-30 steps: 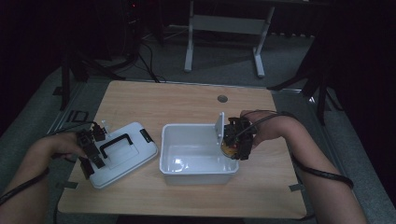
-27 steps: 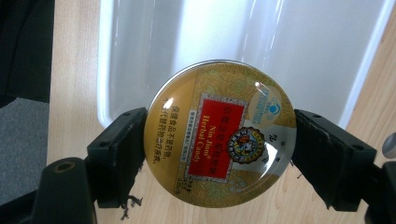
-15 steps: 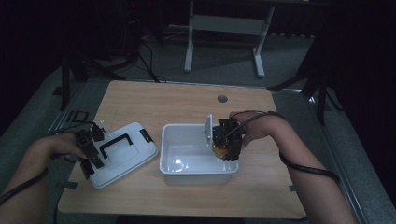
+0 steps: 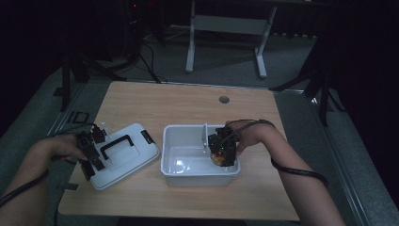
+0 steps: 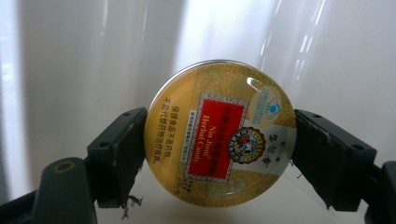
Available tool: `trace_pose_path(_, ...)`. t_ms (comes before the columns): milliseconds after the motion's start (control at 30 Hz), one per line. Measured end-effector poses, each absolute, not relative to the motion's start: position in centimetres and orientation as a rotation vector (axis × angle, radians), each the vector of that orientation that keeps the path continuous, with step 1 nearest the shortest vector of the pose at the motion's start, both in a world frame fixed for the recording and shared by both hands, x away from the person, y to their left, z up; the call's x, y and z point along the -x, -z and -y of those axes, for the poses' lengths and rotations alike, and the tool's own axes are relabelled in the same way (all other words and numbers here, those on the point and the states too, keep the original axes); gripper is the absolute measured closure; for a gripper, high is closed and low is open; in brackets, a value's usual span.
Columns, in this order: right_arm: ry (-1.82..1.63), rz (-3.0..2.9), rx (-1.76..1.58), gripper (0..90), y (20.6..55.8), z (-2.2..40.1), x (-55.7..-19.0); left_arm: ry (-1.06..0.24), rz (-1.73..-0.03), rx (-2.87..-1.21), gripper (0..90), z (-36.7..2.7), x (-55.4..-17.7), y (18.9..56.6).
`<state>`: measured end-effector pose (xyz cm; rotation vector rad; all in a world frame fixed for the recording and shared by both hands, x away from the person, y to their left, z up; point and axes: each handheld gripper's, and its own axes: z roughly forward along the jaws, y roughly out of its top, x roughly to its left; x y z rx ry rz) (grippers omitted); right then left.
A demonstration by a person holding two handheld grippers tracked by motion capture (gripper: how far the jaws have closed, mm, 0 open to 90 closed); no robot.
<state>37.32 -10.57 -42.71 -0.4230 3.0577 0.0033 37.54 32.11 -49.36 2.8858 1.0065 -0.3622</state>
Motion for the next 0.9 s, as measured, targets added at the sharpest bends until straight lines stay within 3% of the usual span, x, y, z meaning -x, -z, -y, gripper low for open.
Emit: trace_pose_path(900,0.138,-3.075,0.32,20.8,47.7,9.7,-38.9,0.36,-1.015,-2.885,27.7,-32.3,-37.5,49.3)
